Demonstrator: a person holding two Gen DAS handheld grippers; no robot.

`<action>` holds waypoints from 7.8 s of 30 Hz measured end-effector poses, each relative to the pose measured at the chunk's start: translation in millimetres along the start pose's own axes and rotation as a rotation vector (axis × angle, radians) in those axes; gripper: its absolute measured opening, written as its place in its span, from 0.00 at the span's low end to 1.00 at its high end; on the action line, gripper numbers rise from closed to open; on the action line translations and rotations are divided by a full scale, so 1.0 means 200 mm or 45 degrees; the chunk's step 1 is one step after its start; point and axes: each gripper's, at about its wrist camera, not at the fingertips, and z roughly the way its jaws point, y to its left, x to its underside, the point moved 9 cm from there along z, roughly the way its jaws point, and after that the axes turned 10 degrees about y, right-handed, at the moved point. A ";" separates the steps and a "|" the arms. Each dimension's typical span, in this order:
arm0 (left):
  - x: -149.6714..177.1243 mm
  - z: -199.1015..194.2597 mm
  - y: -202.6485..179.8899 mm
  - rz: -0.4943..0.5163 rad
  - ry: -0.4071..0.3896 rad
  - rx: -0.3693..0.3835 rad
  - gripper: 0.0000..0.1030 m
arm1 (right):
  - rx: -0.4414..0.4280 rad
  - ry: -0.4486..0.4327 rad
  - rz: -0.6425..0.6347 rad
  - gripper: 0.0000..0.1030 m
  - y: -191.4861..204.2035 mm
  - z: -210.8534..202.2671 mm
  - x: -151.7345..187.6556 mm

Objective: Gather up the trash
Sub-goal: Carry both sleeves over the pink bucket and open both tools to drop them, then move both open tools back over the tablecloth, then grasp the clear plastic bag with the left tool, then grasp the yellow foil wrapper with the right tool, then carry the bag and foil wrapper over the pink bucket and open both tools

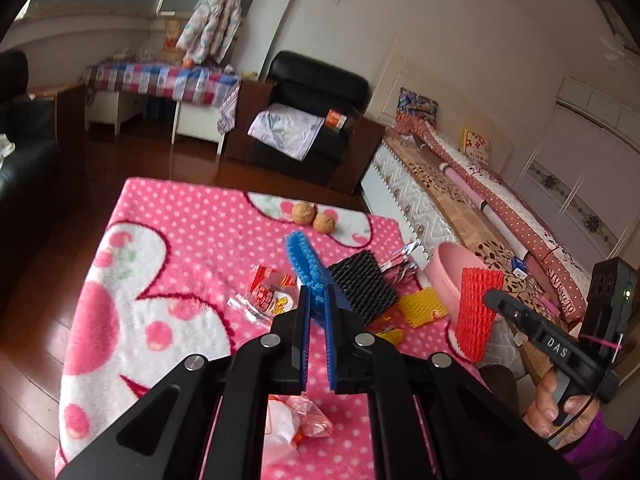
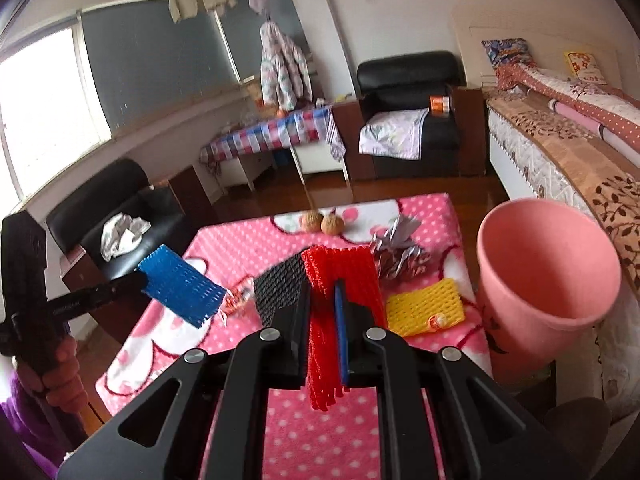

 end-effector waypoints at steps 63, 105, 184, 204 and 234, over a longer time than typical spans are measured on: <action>-0.12 1.01 -1.35 0.361 0.234 0.119 0.36 | 0.221 -0.090 0.527 0.34 -1.34 -0.01 -0.04; 0.19 0.10 -0.17 0.188 0.109 -0.226 0.45 | -0.164 0.142 0.129 0.35 -0.48 0.14 0.16; 0.41 0.17 0.20 -0.034 0.189 -0.111 0.24 | -0.384 0.627 -0.404 0.30 0.19 0.56 0.50; 0.24 0.20 -0.08 0.050 0.120 -0.039 0.24 | -0.281 0.246 -0.133 0.07 -0.10 0.20 0.28; -0.11 0.87 -1.18 0.338 0.175 0.165 0.24 | 0.382 -0.049 0.278 0.07 -1.15 -0.12 0.10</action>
